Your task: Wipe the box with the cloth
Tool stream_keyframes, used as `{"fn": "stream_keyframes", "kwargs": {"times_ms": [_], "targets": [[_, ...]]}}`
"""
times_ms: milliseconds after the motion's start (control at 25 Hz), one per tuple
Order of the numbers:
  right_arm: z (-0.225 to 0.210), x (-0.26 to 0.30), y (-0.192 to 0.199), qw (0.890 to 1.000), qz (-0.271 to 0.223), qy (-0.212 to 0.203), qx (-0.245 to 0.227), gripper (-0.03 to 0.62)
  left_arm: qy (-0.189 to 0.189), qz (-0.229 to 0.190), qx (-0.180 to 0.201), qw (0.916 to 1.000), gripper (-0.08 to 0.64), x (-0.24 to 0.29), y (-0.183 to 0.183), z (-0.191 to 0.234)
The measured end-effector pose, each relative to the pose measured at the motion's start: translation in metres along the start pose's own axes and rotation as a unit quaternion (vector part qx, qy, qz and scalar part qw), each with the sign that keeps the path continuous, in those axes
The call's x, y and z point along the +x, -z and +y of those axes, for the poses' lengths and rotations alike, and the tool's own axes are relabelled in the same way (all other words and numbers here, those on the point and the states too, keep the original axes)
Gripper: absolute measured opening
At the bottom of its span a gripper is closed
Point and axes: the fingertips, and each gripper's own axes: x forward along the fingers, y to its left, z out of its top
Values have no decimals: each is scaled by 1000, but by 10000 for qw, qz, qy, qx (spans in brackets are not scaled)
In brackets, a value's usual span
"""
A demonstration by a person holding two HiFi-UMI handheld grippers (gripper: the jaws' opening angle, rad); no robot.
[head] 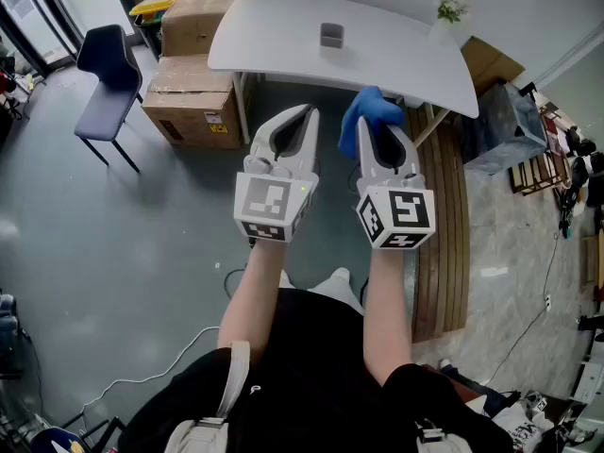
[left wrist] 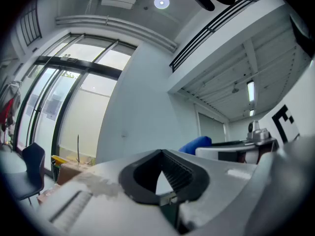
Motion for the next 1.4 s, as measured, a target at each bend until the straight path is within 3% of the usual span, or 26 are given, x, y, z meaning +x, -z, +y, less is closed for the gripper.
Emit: {"fn": "stream_keyframes", "kwargs": {"times_ms": [640,840,1400], "targets": [[-17,9,3,9997,10,231,118,55,-4,18,-117,9999,0,10,4,17],[-40,24,7,9995,13,293,142,55,-42,32,-116,9999,0,28,12,24],[-102,156,27,9994,-179,83,272,55,-218,3,137,9997,0,136,36,95]]}}
